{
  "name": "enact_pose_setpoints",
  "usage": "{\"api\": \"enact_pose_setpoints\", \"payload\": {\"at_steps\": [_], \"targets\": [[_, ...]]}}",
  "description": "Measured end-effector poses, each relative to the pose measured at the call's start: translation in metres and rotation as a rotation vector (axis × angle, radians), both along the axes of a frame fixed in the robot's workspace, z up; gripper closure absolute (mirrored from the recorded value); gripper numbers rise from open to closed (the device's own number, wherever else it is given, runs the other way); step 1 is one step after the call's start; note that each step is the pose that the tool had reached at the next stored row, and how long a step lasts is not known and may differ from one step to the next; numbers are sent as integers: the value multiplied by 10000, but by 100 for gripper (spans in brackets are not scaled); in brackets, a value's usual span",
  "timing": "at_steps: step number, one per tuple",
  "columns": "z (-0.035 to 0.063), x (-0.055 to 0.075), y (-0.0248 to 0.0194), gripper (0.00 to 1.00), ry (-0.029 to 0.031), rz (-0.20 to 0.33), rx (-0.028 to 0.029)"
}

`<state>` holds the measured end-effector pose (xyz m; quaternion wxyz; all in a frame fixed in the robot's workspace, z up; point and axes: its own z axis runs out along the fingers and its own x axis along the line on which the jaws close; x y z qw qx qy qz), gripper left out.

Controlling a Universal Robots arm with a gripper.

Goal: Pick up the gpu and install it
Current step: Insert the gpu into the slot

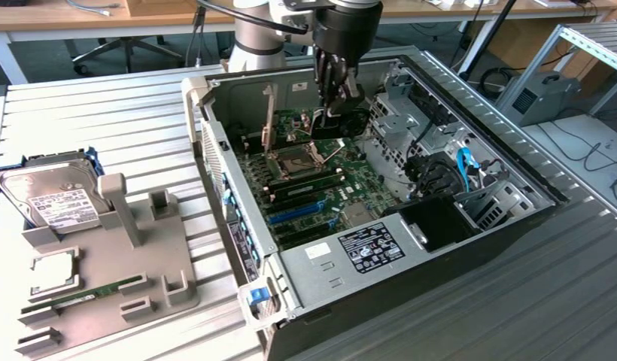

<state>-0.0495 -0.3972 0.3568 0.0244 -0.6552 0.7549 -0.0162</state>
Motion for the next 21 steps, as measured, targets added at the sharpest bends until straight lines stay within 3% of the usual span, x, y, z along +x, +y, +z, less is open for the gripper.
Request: {"api": "enact_pose_setpoints", "payload": {"at_steps": [21], "targets": [[0, 0, 0, 74, 0, 578, -5]]}}
